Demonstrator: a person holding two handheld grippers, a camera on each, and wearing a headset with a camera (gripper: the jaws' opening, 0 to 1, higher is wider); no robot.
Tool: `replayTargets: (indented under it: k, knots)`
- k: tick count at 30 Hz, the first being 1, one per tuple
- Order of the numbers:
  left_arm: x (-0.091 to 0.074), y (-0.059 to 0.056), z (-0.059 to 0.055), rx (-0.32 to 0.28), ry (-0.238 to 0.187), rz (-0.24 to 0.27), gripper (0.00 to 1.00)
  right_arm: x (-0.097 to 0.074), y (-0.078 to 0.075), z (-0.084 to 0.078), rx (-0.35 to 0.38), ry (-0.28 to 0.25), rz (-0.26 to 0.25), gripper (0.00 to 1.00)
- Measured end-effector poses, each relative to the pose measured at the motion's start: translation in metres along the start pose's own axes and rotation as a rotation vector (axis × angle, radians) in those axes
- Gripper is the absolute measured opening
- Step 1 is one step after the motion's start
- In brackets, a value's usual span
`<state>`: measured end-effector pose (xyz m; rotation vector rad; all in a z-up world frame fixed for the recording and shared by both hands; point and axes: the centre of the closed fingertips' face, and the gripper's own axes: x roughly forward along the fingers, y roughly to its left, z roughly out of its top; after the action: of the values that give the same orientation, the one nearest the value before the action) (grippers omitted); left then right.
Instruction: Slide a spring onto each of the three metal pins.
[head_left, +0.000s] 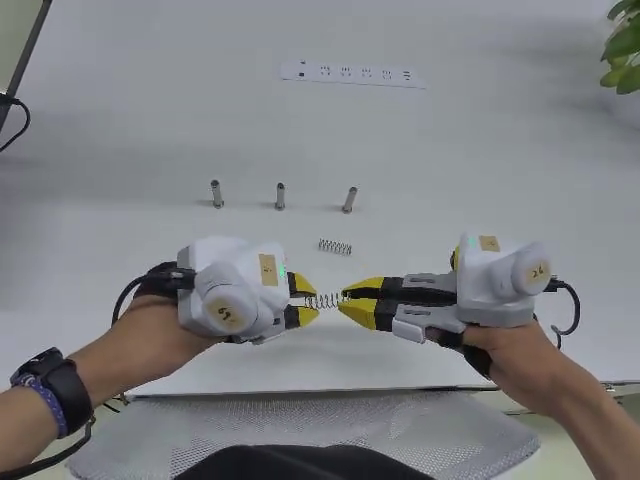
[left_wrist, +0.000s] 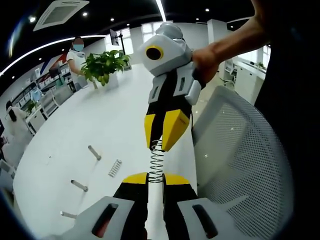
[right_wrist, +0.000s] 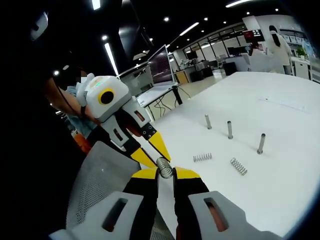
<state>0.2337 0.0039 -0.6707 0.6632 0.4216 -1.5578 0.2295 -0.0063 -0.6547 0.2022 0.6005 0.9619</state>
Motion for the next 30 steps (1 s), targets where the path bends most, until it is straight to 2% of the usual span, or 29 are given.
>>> replayTargets:
  k: [6, 16, 23, 30]
  knots:
    - [0.0, 0.004, 0.003, 0.001, -0.005, 0.012, 0.02, -0.001, -0.001, 0.007, -0.009, 0.003, -0.01, 0.09]
    - [-0.002, 0.025, 0.018, -0.012, -0.048, 0.058, 0.02, -0.007, -0.004, 0.039, -0.085, 0.001, -0.03, 0.09]
    - [-0.005, 0.04, 0.034, -0.049, -0.108, 0.084, 0.02, -0.011, -0.007, 0.062, -0.153, 0.005, -0.053, 0.09]
    - [-0.005, 0.045, 0.044, -0.078, -0.147, 0.099, 0.02, -0.011, -0.006, 0.075, -0.196, 0.014, -0.054, 0.09]
